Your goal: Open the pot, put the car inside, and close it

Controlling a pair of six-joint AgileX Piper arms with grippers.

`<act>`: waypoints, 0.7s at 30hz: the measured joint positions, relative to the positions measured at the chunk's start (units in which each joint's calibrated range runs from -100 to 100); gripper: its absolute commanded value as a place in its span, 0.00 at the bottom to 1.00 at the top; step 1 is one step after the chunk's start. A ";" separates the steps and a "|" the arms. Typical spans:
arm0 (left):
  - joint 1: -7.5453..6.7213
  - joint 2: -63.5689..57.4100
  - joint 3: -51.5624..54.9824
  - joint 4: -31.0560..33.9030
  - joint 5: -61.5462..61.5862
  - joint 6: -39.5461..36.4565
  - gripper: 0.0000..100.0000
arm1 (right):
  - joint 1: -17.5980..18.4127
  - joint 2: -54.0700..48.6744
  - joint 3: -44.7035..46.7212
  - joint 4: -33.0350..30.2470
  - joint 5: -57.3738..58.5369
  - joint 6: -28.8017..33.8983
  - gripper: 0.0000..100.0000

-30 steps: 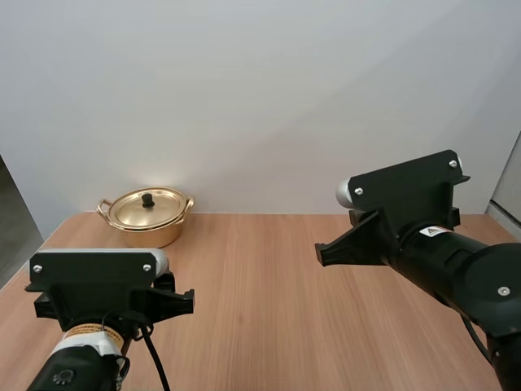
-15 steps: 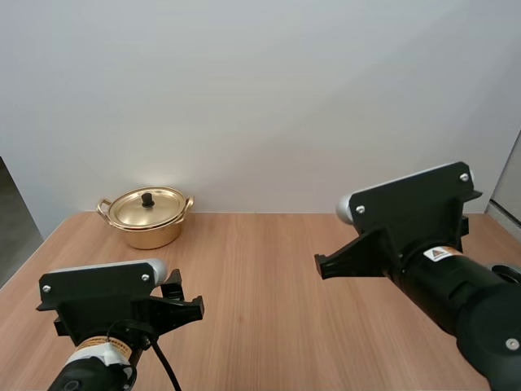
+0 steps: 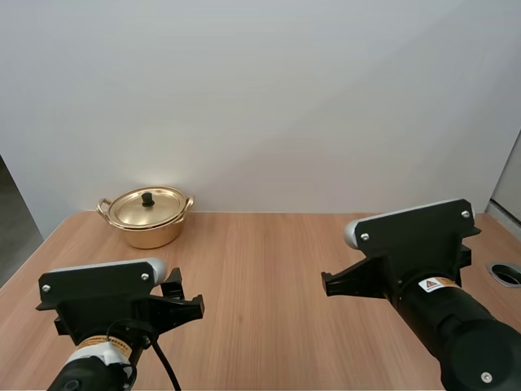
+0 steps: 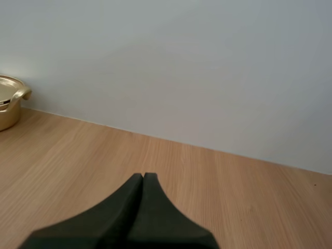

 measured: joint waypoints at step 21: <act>0.00 0.00 0.00 0.00 -0.23 0.14 0.00 | 1.38 1.58 3.03 -0.51 -5.95 4.65 0.00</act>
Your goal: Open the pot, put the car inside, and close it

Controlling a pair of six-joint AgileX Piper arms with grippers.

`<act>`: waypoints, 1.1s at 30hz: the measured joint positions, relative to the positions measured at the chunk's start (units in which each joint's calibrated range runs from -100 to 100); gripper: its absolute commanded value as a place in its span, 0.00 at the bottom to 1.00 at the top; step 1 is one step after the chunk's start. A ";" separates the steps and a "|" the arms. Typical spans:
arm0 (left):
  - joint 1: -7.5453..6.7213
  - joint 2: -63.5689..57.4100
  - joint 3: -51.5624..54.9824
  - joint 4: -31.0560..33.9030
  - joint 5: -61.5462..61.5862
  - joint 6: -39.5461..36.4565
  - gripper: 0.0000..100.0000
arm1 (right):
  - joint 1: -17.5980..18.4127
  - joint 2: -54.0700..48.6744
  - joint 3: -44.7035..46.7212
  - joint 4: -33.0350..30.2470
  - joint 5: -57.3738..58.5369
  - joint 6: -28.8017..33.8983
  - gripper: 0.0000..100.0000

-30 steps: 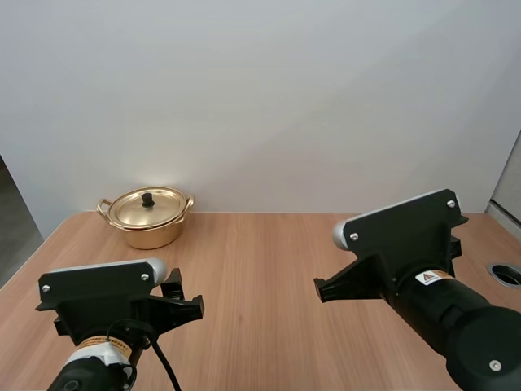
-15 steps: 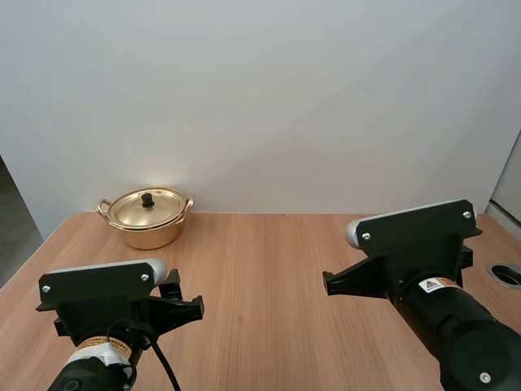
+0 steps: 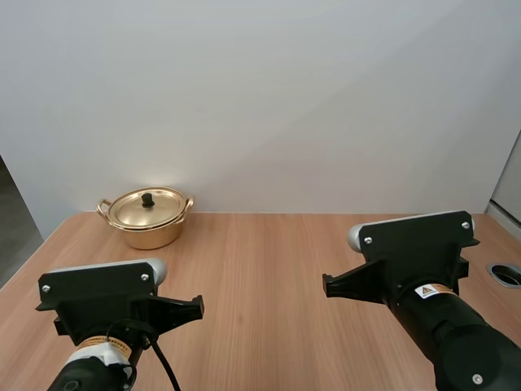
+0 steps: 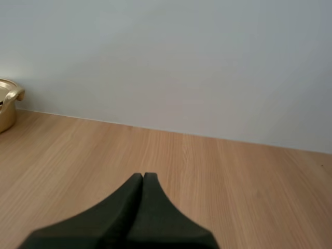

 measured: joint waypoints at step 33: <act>0.00 0.00 0.00 0.00 0.00 0.00 0.00 | 3.84 -7.75 0.00 -37.56 7.20 30.44 0.00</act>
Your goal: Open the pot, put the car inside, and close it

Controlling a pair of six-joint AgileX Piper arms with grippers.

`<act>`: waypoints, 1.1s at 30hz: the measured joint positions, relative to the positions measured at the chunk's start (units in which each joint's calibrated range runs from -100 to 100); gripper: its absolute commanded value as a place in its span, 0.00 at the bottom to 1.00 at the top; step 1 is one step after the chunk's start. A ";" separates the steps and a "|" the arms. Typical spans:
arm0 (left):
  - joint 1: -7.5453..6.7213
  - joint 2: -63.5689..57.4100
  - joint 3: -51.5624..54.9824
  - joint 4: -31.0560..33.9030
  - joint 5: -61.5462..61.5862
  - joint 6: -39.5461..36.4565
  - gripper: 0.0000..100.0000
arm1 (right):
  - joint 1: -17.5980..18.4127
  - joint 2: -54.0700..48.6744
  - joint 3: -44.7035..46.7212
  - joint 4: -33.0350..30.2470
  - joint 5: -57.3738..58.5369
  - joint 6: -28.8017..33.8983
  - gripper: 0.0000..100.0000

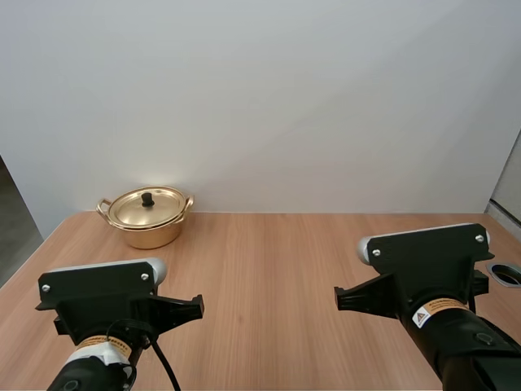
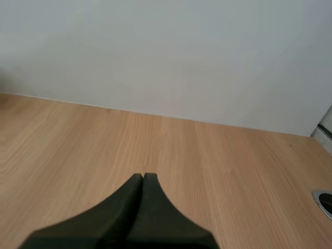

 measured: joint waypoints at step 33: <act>0.00 0.00 0.00 0.00 0.00 0.00 0.00 | 0.47 -3.98 9.77 1.55 -2.96 0.04 0.00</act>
